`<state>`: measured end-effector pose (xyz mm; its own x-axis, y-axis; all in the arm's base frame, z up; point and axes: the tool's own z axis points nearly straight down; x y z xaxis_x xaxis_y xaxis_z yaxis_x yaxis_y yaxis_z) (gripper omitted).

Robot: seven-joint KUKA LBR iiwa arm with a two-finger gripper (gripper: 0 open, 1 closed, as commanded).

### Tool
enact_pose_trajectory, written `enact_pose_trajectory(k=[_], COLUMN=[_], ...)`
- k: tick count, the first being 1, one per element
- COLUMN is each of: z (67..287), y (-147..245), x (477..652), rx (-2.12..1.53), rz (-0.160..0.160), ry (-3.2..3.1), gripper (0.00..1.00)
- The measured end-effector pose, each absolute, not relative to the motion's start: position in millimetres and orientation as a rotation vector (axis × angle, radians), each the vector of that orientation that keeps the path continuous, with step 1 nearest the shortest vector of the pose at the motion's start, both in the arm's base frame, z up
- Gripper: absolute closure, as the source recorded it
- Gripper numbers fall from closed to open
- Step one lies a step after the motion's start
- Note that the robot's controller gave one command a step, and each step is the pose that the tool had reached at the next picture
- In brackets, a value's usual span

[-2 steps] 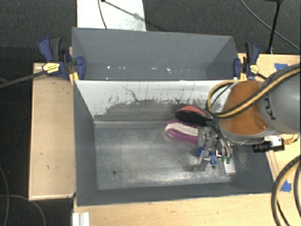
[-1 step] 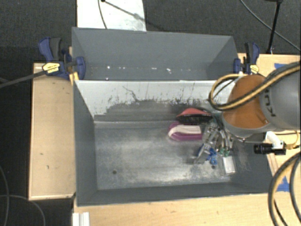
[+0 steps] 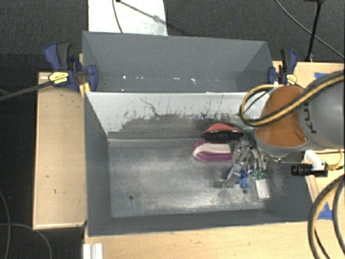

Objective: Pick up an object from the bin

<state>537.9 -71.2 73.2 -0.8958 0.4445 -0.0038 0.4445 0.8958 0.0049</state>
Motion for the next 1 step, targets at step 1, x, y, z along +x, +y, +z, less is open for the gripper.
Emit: enact_pose_trajectory(k=[1], z=[73.6], y=[-72.9], x=[539.2], rx=[0.715], rz=[0.004], ry=[3.049], gripper=[1.00])
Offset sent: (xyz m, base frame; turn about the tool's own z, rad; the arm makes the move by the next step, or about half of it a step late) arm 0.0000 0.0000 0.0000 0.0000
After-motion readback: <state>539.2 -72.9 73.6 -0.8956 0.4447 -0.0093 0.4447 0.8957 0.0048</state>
